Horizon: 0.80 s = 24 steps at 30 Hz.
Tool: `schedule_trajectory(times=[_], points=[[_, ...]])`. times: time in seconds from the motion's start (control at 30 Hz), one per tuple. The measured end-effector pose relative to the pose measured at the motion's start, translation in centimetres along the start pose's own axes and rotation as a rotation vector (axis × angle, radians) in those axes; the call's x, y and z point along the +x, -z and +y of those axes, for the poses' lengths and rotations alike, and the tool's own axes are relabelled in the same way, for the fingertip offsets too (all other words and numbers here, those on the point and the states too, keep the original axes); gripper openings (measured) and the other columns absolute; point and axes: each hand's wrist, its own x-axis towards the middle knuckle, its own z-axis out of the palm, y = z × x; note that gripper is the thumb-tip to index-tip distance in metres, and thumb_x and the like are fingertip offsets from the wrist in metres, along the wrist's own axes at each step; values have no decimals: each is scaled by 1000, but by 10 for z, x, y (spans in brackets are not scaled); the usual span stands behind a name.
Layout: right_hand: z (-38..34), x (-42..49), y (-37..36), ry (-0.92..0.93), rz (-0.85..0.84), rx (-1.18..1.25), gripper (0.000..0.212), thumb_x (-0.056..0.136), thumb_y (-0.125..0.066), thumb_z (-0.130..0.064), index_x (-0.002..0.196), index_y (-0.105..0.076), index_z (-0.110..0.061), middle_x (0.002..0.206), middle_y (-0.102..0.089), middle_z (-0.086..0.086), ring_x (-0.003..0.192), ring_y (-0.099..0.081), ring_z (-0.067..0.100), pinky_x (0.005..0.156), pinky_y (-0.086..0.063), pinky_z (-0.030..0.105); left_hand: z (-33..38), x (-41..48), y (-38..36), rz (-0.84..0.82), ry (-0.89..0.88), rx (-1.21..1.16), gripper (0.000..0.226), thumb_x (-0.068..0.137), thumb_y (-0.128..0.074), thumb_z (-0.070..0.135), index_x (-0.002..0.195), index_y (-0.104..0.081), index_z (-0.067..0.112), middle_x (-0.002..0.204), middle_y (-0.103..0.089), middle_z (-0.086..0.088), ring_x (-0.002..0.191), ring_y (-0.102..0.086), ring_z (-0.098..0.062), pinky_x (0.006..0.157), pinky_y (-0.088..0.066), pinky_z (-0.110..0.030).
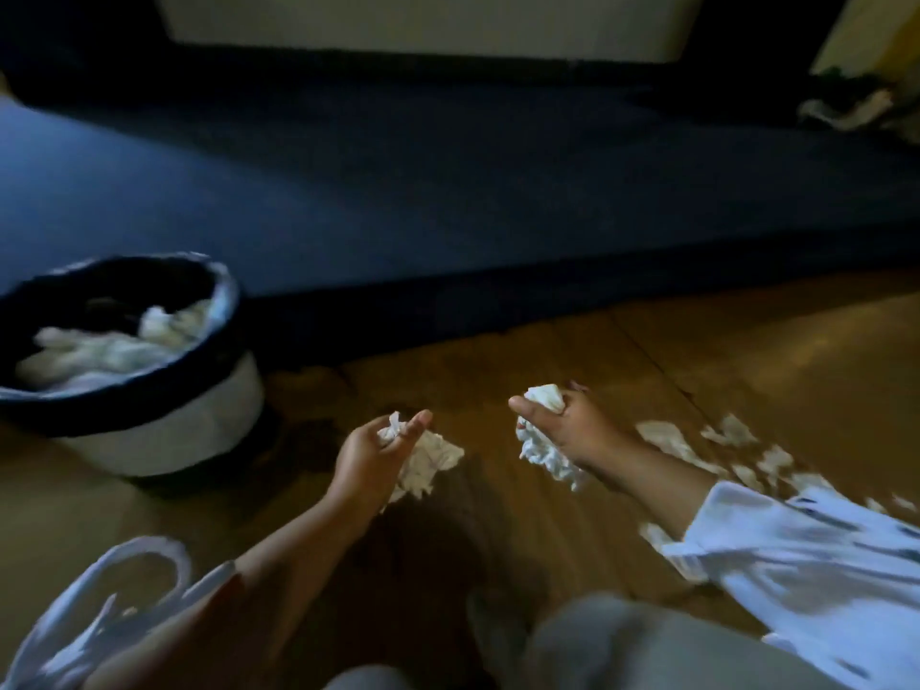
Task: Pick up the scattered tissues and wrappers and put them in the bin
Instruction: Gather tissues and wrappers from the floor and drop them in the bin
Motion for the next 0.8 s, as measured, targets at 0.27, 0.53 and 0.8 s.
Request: schedule_trajectory(times=[0.27, 0.53, 0.8], points=[[-63, 60, -138, -31, -306, 26, 36, 86, -55, -49, 88, -62, -14, 91, -68, 6, 79, -65, 18, 72, -50, 31, -22, 13, 102, 310, 125, -153, 56, 93, -41, 47, 127, -51, 4, 118, -59, -20, 107, -58, -32, 82, -50, -38], [-145, 138, -262, -142, -443, 458, 34, 93, -38, -41, 77, -56, -16, 74, -60, 5, 64, -56, 18, 58, -46, 29, 0, 61, 195, 566, 67, -509, 37, 94, -32, 27, 101, -60, 4, 99, -66, -18, 94, -60, -37, 83, -49, -45], [-207, 194, -356, 127, -361, 710, 31, 90, -35, -7, 61, -42, -14, 48, -47, -5, 44, -47, 11, 44, -44, 26, 13, 133, 268, 757, -202, -153, 49, 79, -60, 20, 124, -47, 4, 102, -59, -12, 90, -58, -24, 80, -51, -36]])
